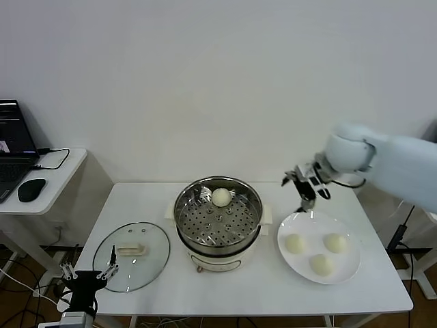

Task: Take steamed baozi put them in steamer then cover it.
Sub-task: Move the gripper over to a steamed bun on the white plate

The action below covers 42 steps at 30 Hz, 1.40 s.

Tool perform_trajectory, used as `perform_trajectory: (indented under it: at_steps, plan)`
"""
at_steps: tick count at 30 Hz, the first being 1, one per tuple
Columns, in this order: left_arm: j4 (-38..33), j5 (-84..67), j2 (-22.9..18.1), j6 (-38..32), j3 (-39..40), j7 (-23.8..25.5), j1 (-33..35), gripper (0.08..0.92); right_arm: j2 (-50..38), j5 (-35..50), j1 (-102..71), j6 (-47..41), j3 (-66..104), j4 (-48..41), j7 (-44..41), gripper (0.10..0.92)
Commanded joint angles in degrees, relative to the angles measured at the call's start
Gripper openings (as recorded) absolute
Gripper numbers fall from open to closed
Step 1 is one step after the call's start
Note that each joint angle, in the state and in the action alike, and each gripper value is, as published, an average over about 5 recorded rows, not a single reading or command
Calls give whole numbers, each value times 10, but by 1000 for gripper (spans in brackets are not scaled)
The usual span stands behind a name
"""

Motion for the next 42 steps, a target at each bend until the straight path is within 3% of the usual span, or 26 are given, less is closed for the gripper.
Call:
perform_trajectory:
  at_steps: [1, 13, 32, 42]
  plan:
    - [-2, 1, -3, -1, -2, -1, 6, 823, -85, -35, -119, -38, 40, 31, 13, 823]
    - [-6, 2, -9, -2, -17, -2, 20, 823, -38, -87, -299, -37, 180, -49, 46, 823]
    - [8, -1, -9, -3, -30, -2, 15, 823, 78, -101, -343, -31, 206, -149, 60, 821]
    - [11, -1, -10, -4, -28, -2, 13, 823, 80, -114, -356, -33, 215, -156, 55, 749]
